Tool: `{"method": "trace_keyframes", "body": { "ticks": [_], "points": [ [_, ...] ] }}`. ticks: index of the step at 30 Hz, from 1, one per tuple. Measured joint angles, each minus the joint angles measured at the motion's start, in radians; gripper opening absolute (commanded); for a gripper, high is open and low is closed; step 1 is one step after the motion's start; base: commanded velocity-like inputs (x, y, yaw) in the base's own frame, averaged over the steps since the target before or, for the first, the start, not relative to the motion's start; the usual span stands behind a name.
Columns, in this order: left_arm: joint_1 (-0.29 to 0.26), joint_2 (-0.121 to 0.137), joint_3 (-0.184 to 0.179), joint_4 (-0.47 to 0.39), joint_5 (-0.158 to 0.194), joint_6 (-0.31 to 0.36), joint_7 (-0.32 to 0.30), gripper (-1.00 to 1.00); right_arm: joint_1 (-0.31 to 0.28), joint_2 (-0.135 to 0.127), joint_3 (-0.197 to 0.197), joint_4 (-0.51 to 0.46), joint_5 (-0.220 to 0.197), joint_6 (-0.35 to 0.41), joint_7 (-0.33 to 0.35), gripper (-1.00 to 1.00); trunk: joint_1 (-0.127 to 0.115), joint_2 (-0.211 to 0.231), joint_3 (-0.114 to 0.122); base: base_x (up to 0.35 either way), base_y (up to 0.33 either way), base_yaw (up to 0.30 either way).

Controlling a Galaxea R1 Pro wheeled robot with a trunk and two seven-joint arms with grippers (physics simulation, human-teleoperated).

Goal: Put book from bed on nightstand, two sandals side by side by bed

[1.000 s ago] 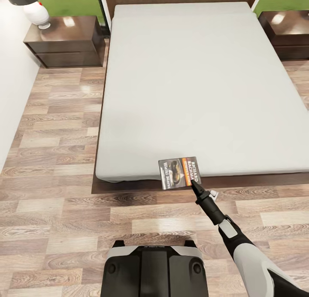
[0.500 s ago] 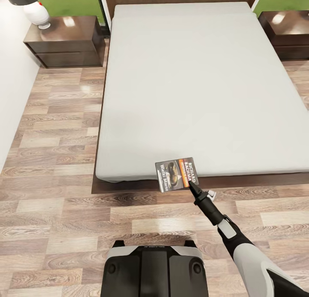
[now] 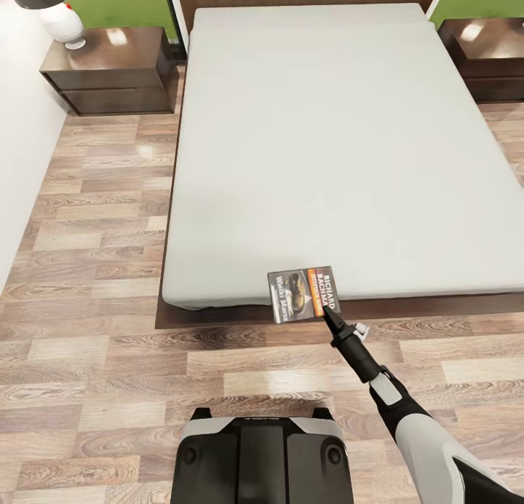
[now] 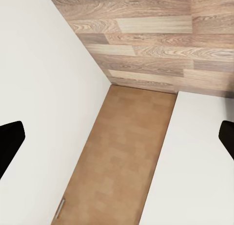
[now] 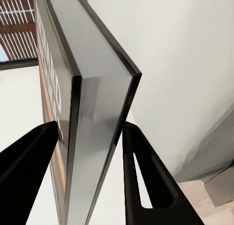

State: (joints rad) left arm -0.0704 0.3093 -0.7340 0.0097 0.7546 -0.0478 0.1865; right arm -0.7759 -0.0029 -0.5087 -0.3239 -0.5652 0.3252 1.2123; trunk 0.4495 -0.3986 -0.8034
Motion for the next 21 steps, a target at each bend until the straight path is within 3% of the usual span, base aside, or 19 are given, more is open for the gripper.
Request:
{"method": "trace_keyframes", "body": {
  "ticks": [21],
  "points": [
    [0.0, -0.001, 0.0, 0.0, 0.0, -0.003, -0.001, 1.0, 0.0, 0.0, 0.001, -0.009, 0.002, -0.005, -0.005, -1.0, 0.0, 0.0, 0.0, 0.0, 0.0, 0.0]
  ]
}}
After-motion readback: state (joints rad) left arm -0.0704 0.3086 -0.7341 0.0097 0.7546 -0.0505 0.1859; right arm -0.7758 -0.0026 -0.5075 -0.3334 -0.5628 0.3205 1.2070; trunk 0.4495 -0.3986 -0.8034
